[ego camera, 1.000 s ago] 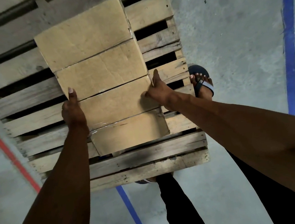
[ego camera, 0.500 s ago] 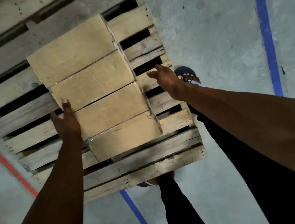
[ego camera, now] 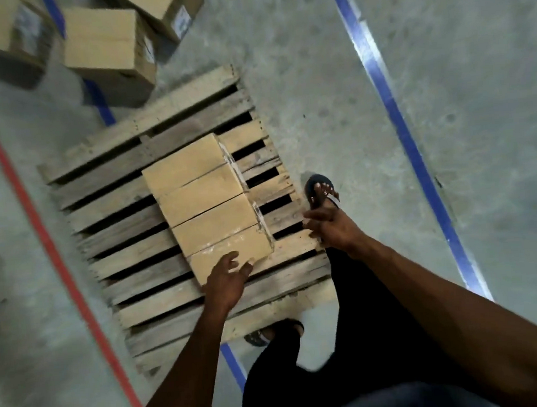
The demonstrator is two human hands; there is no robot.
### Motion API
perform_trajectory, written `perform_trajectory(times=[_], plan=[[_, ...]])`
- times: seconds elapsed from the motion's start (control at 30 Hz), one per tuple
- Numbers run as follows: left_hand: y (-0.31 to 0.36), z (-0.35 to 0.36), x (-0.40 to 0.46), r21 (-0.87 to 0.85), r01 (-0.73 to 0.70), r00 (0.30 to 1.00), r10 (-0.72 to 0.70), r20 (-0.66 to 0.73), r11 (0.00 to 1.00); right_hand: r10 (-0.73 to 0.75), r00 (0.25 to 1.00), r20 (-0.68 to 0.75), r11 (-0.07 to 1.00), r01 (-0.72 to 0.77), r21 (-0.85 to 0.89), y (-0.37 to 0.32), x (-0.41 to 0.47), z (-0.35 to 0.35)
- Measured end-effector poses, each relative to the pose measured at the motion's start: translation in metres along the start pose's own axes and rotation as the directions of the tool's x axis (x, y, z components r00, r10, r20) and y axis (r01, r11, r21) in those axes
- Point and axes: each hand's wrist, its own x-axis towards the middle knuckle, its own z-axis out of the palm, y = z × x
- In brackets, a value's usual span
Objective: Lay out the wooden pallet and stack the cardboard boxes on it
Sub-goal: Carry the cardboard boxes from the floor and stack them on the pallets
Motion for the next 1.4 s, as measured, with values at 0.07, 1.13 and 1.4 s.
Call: perform_trajectory(times=[0.07,1.13,1.4], plan=[[0.016,0.001,-0.035,0.027,0.018,1.0,-0.018,0.023,0.999,-0.018,0.998,0.066,0.997,0.023,-0.079,-0.012,-0.024,-0.015],[0.264,0.181,-0.173,-0.685,0.004,0.951,-0.214,-0.222,0.728,-0.235,0.889,0.393,0.653,0.444,-0.613,-0.205,-0.075,-0.348],[0.411,0.1,-0.046,-0.622,-0.029,0.947,-0.177,-0.267,0.783,-0.173,0.936,0.306,0.723,0.332,-0.606,-0.334,0.021,-0.431]])
